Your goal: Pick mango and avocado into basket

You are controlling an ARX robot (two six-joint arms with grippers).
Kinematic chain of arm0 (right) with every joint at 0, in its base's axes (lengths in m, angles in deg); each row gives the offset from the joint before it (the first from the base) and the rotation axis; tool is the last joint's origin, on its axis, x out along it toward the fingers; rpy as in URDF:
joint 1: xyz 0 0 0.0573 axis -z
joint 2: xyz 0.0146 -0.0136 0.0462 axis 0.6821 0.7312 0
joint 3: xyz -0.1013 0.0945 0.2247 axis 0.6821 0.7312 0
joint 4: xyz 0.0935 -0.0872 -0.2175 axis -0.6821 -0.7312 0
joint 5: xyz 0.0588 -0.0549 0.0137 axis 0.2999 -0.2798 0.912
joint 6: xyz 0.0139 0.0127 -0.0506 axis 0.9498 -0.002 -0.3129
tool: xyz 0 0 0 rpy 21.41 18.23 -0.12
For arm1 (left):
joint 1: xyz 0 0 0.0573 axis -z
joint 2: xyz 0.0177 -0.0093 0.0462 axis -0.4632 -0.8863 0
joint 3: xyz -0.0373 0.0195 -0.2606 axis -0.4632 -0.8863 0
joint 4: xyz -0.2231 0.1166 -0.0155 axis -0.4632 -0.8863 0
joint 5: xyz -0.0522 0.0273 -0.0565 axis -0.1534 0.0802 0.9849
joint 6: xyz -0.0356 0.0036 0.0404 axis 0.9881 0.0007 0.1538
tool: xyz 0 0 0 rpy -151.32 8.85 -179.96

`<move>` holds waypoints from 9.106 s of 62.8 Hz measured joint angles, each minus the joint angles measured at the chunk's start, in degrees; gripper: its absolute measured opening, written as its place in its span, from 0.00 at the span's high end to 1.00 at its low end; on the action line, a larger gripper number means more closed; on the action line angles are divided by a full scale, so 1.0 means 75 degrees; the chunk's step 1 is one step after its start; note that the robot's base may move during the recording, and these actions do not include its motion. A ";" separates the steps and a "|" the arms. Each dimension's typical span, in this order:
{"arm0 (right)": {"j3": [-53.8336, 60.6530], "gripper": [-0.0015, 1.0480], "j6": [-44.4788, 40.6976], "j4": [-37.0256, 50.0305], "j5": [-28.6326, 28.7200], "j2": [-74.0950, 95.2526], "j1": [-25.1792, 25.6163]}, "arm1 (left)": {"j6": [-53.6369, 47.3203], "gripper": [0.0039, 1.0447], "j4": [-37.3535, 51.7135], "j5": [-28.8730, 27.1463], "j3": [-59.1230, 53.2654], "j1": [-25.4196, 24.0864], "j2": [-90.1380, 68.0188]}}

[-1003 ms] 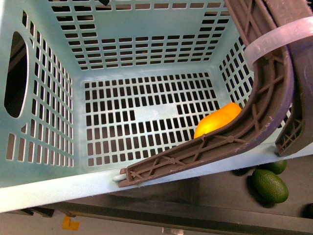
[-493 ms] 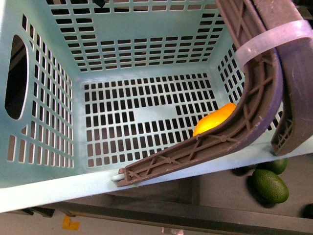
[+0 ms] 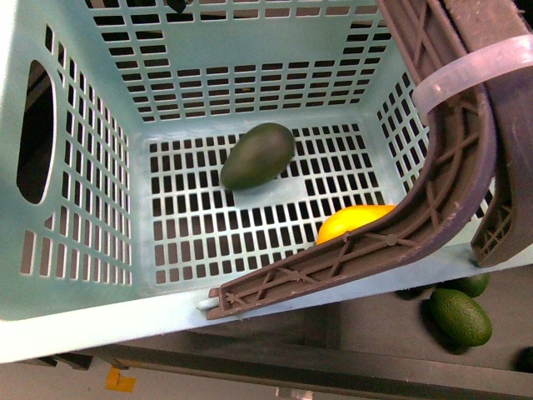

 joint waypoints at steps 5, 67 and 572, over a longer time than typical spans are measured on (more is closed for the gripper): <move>0.0306 0.08 0.0052 -0.0469 -0.0603 -0.0758 0.0213 | 0.0017 0.87 0.0000 0.0009 0.0000 -0.0003 0.0000; 0.4876 0.98 -0.1743 0.1128 0.0411 -0.4896 0.1717 | 0.0003 0.87 0.0000 0.0009 0.0000 0.0009 0.0000; 0.5502 0.08 -0.1757 -0.3354 0.0417 -1.0200 0.1719 | -0.6691 0.90 0.1113 -0.2419 -0.8923 -0.4701 1.2371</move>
